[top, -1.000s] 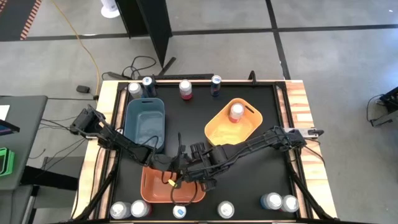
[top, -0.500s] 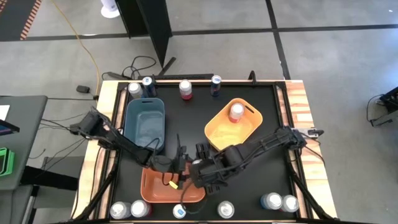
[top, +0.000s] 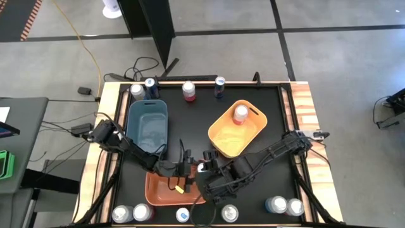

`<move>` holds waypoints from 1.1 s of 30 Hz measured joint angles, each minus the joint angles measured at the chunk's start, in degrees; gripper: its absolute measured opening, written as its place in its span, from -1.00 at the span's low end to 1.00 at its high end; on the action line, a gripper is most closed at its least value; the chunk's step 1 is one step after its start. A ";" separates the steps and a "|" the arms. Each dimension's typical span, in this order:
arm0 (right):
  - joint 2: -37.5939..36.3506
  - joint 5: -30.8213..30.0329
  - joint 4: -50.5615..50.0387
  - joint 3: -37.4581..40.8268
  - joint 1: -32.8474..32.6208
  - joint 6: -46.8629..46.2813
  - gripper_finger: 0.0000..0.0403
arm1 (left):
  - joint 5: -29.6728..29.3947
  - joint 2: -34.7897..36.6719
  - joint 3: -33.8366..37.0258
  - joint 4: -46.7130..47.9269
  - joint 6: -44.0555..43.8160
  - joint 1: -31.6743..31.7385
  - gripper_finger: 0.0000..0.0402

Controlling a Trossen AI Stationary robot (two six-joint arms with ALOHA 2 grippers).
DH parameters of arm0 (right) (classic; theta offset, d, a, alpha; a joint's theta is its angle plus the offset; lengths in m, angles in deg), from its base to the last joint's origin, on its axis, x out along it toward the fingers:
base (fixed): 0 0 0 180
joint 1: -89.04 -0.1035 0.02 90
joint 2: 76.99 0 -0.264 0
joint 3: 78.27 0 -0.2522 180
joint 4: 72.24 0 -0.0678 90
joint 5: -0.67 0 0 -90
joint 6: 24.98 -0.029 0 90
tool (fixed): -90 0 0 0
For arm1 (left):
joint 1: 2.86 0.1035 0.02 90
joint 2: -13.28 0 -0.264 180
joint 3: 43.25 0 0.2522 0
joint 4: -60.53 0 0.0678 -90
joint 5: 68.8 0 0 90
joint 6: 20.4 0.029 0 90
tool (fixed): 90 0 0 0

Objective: Sort soda cans
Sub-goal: Put the blue soda can into the orange bin

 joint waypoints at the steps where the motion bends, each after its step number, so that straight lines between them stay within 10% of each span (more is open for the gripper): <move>1: 0.00 0.01 0.10 0.26 0.00 -0.03 -0.26 | -0.41 -0.02 0.00 0.00 0.00 0.00 0.11; 9: 0.39 -0.01 -0.18 5.89 1.57 -3.96 -0.95 | -0.86 -0.02 0.00 -0.02 -0.02 0.00 0.11; 33: 5.16 0.55 -0.78 5.95 4.23 -3.12 -1.00 | -1.05 -0.02 -0.02 0.55 -1.22 0.57 0.11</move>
